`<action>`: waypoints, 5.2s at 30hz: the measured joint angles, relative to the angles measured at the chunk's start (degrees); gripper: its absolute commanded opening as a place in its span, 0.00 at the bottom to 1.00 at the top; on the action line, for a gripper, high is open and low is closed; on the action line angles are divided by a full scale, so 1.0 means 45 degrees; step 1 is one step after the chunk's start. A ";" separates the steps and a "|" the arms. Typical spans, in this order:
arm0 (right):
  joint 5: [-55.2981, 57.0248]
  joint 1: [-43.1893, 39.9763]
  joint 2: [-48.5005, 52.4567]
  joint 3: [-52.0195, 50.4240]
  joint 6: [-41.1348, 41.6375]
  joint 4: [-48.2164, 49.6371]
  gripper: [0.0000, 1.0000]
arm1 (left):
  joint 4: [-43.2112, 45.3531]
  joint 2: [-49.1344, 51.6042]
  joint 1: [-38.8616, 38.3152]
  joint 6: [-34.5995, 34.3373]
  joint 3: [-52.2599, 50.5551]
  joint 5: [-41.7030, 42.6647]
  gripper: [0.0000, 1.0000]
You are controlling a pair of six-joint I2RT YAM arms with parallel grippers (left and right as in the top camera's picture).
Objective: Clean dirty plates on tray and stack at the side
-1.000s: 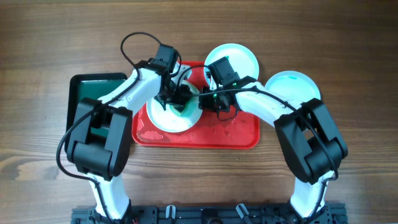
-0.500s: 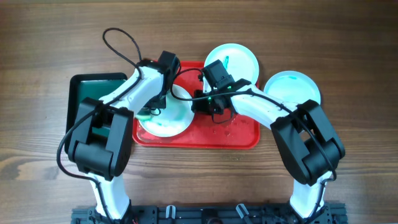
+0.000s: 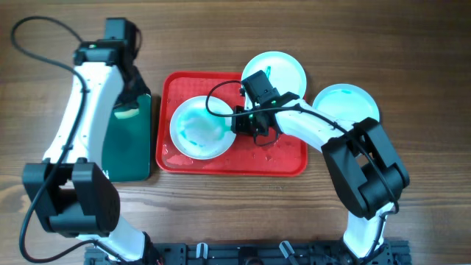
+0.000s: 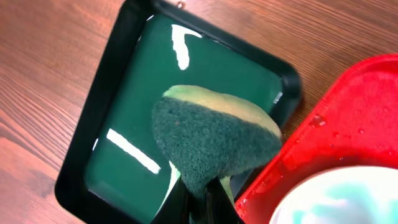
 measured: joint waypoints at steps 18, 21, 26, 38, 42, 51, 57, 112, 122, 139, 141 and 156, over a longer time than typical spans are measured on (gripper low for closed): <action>1.3775 0.3599 -0.5149 -0.0073 -0.3755 -0.2657 0.04 | 0.0437 0.0131 0.1637 -0.0005 0.0000 0.1943 0.04; 1.6626 0.4624 -0.5149 -0.0073 -0.4809 -0.2516 0.04 | 0.0437 0.0219 0.1637 -0.0005 0.0000 0.1982 0.04; 1.9594 0.6033 -0.5149 -0.0073 -0.6606 -0.0967 0.04 | 0.0442 0.0228 0.1637 -0.0005 0.0000 0.2074 0.04; 2.3125 0.6766 -0.5149 -0.0097 -1.0312 0.2118 0.04 | 0.0442 0.0228 0.1637 0.0000 0.0000 0.2074 0.04; 2.3129 0.6766 -0.5149 -0.0097 -1.0452 0.2118 0.04 | 0.0442 0.0228 0.1637 -0.0005 0.0000 0.2074 0.04; 2.1804 0.6766 -0.5149 -0.0151 -0.8986 0.0704 0.04 | 0.0437 0.0228 0.1637 -0.0005 0.0000 0.2074 0.04; 1.9759 0.6766 -0.5149 -0.0165 -0.6125 -0.1525 0.04 | 0.0442 0.0228 0.1637 -0.0005 0.0000 0.2079 0.04; 0.2827 -0.5867 -0.7363 -0.1773 -0.1841 -0.2186 0.60 | 0.0432 0.0228 0.1637 0.0000 0.0000 0.2118 0.04; 0.3298 -0.4153 -0.0335 0.3492 -0.1880 -0.4410 0.47 | 0.0427 0.0238 0.1637 -0.0005 0.0000 0.2123 0.04; 0.4328 -0.4007 0.0622 0.3551 -0.2152 -0.5328 0.04 | 0.0427 0.0238 0.1637 -0.0005 0.0000 0.2123 0.04; 0.4333 -0.4007 0.0680 0.3546 -0.2186 -0.5333 0.05 | 0.0427 0.0238 0.1637 -0.0005 0.0000 0.2123 0.04; 0.3706 -0.2545 0.0690 0.3526 -0.4357 -0.8291 0.07 | 0.0427 0.0238 0.1637 -0.0005 0.0000 0.2123 0.04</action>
